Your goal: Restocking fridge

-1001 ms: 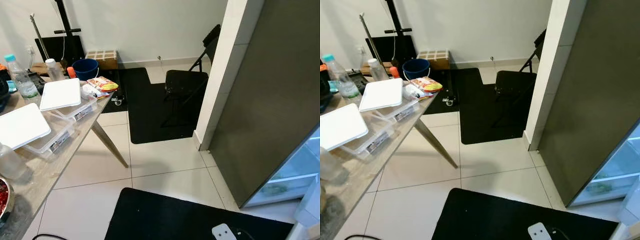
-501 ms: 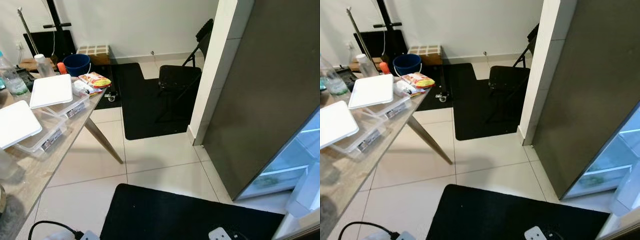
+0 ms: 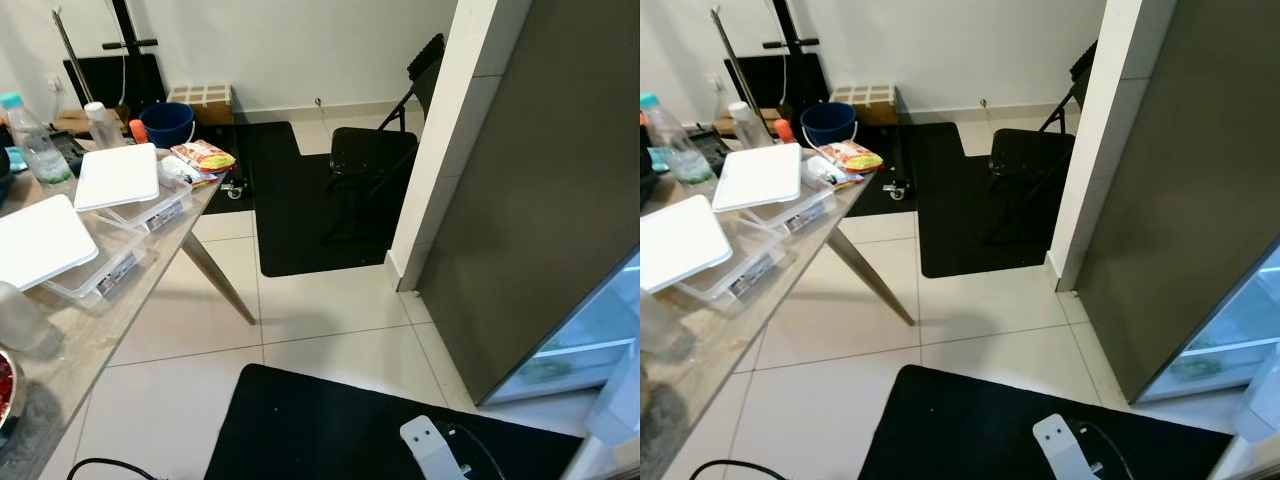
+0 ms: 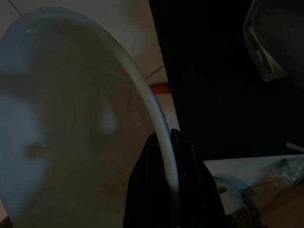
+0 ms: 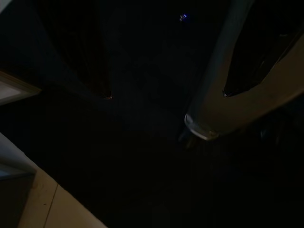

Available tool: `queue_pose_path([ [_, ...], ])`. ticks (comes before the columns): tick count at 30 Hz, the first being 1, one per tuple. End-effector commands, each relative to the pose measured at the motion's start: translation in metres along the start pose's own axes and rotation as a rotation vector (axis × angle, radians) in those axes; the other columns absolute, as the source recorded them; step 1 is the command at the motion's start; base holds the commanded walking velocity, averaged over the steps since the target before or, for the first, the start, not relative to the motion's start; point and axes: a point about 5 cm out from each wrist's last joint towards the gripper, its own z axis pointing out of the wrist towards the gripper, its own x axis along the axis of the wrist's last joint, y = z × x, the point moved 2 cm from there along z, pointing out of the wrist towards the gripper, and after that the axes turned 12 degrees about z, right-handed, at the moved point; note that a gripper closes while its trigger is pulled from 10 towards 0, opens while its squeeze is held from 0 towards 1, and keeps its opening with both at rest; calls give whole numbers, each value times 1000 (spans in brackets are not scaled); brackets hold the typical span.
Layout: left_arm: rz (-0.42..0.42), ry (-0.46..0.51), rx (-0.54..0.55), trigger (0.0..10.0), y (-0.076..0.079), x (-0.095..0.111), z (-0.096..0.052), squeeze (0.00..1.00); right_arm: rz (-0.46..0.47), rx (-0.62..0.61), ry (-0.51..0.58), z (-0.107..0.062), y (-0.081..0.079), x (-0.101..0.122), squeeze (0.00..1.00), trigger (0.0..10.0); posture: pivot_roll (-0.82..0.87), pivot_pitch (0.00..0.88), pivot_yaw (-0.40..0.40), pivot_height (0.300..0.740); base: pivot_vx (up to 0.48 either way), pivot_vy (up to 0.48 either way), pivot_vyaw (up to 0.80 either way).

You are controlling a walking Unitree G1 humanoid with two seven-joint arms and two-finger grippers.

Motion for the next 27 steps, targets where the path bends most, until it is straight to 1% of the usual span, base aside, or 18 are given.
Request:
queue_pose_path([
  [1, 17, 7, 8, 10000, -7, 4, 0, 0, 30, -22, -11, -1, 5, -4, 0, 10000, -28, 0, 51, 740, 0, 0, 0],
  [6, 45, 24, 26, 10000, -19, 11, 0, 0, 65, -43, -19, -3, 10, -11, 0, 10000, -32, 0, 74, 740, 0, 0, 0],
  [7, 45, 24, 26, 10000, -19, 11, 0, 0, 65, -43, -19, -3, 10, -11, 0, 10000, -32, 0, 74, 740, 0, 0, 0],
  [8, 49, 24, 33, 10000, -24, 12, -1, 0, 88, -62, -27, -5, 15, -17, 0, 10000, -38, 0, 77, 740, 0, 0, 0],
  [10, 50, 23, 36, 10000, -26, 12, -1, 0, 99, -72, -35, -6, 17, -21, 0, 10000, -42, 0, 78, 740, 0, 0, 0],
  [11, 50, 20, 36, 10000, -26, 11, -1, 0, 111, -84, -46, -7, 20, -26, 0, 10000, -46, 0, 78, 740, 0, 0, 0],
  [12, 42, 15, 31, 10000, -24, 9, -1, 0, 116, -90, -52, -8, 22, -30, 0, 10000, -47, 0, 77, 740, 0, 0, 0],
  [14, 42, 15, 31, 10000, -24, 9, -1, 0, 116, -90, -52, -8, 22, -30, 0, 10000, -47, 0, 77, 740, 0, 0, 0],
  [19, 33, -1, 10, 10000, -14, 1, -1, 0, 117, -103, -70, -11, 28, -37, 0, 10000, -39, 0, 70, 740, 0, 0, 0],
  [25, 29, -9, 4, 10000, -12, -2, -1, 0, 117, -110, -72, -12, 32, -37, 0, 10000, -38, 0, 67, 740, 0, 0, 0],
  [27, 21, -11, 4, 10000, -12, -2, -1, 0, 118, -110, -67, -11, 32, -34, 0, 10000, -33, 0, 61, 740, 0, 0, 0],
])
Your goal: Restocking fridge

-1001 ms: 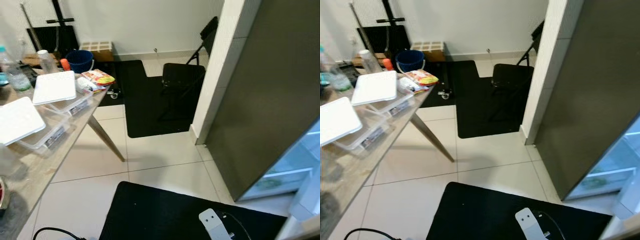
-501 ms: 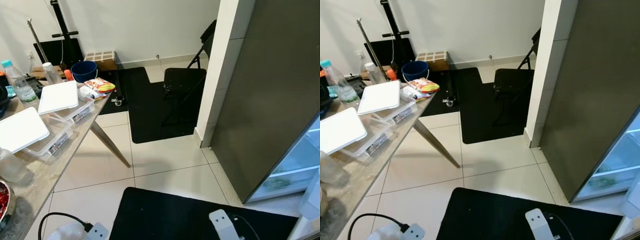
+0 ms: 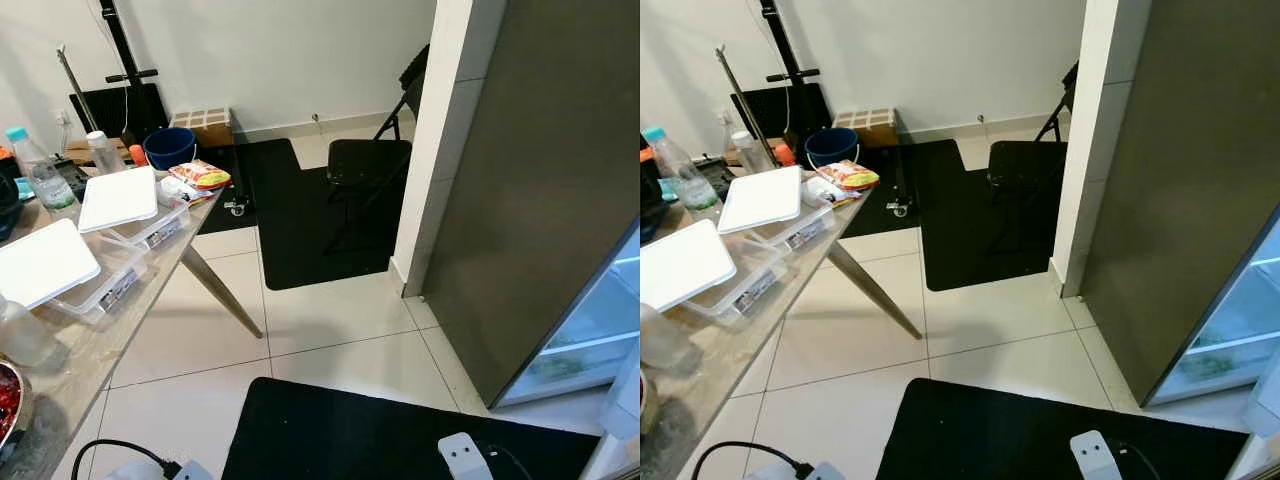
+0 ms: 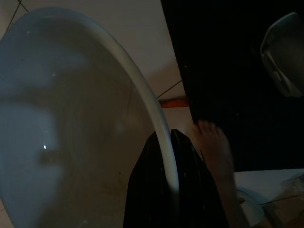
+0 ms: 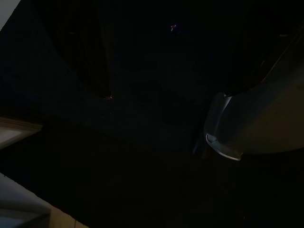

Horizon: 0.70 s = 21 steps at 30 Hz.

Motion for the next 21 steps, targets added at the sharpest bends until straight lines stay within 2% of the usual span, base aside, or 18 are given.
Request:
queue_pose_path([
  [1, -16, -25, 13, 10000, -7, -8, -1, 0, 15, 3, -4, 1, -1, 2, 0, 10000, -30, 0, 58, 740, 0, 0, 0],
  [11, -66, -12, 29, 10000, -7, -3, -1, 0, -26, 20, -2, 2, -6, 7, 0, 10000, 24, 0, 30, 740, 0, 0, 0],
  [21, -76, -55, 0, 10000, 9, -20, -2, 0, -37, 14, 12, 2, -1, 14, 0, 10000, 37, 0, 13, 740, 0, 0, 0],
])
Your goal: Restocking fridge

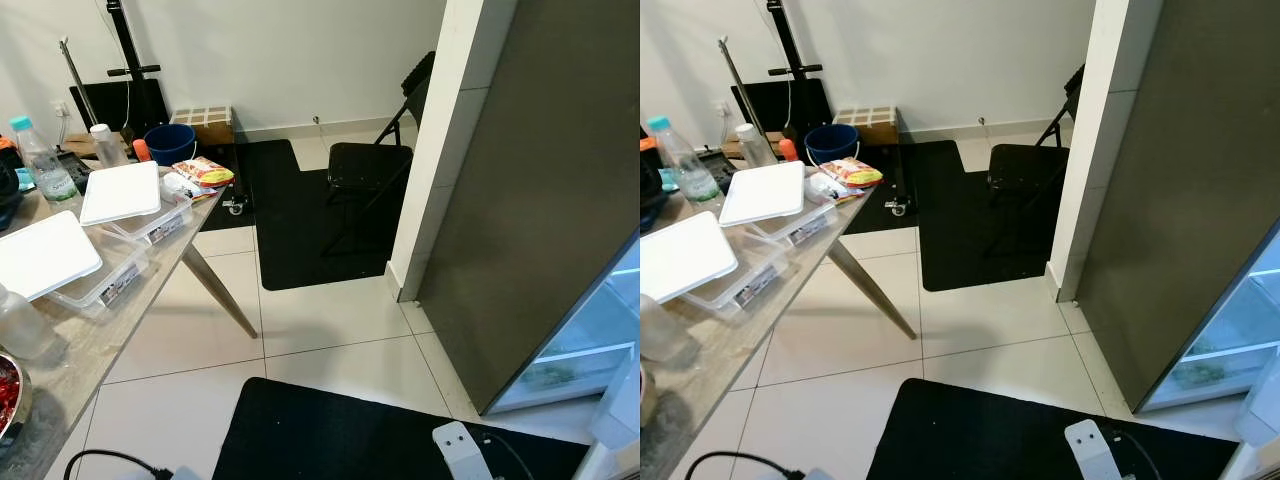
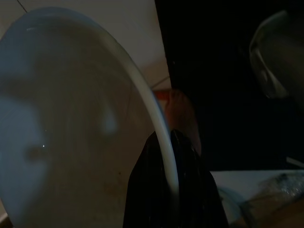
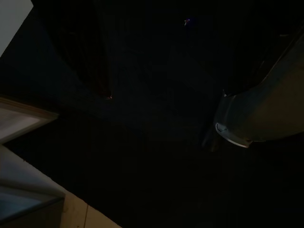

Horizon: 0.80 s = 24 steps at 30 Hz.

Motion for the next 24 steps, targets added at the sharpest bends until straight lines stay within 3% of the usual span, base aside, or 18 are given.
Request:
queue_pose_path([
  [1, -4, -16, 7, 10000, 0, -5, 0, 0, -12, 2, -13, 0, 0, -2, 0, 10000, 33, 0, 17, 740, 0, 0, 0],
  [13, 17, 5, 15, 10000, -4, 6, 1, 0, 6, -2, -30, 0, -8, -8, 0, 10000, 12, 0, 24, 740, 0, 0, 0],
  [24, 69, -16, -41, 10000, 12, -7, 0, 0, 21, 2, -83, -4, -19, -39, 0, 10000, -36, 0, 49, 740, 0, 0, 0],
])
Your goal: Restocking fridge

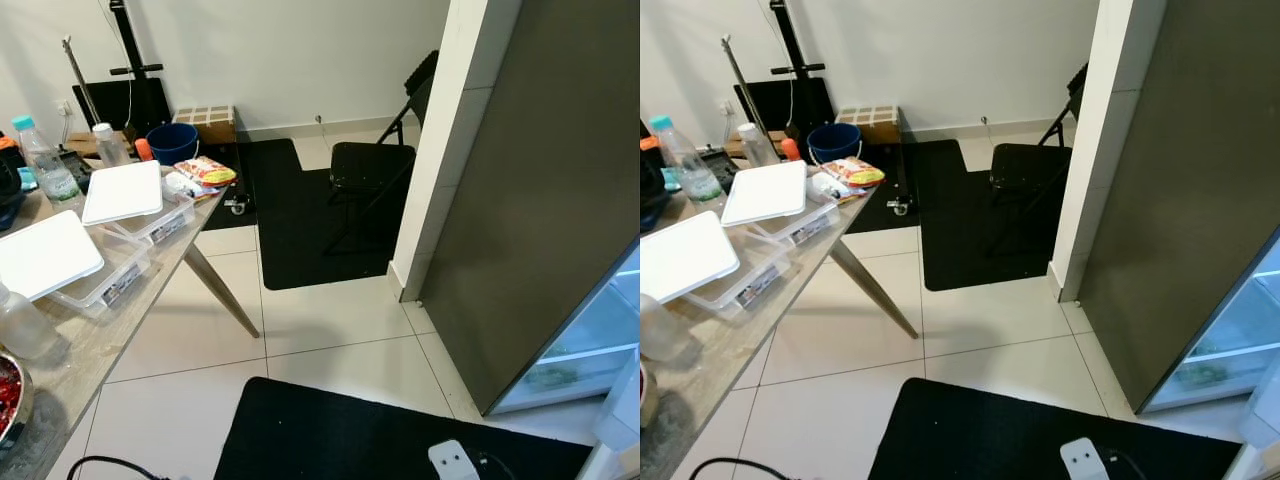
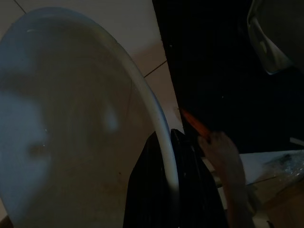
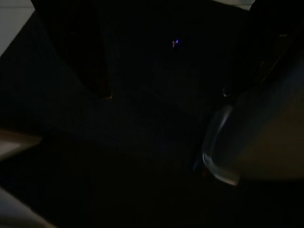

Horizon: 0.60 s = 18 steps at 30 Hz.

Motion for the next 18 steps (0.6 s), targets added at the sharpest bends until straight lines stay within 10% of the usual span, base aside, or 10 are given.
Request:
queue_pose_path([
  [1, 36, 5, -20, 10000, 5, 0, 0, 0, 6, 5, -7, 0, -5, -6, 0, 10000, -54, 0, 59, 740, 0, 0, 0],
  [18, 120, 12, -65, 10000, 19, 1, 0, 0, 31, -21, 5, 2, -6, 6, 0, 10000, -115, 5, 89, 740, 0, 0, 0],
])
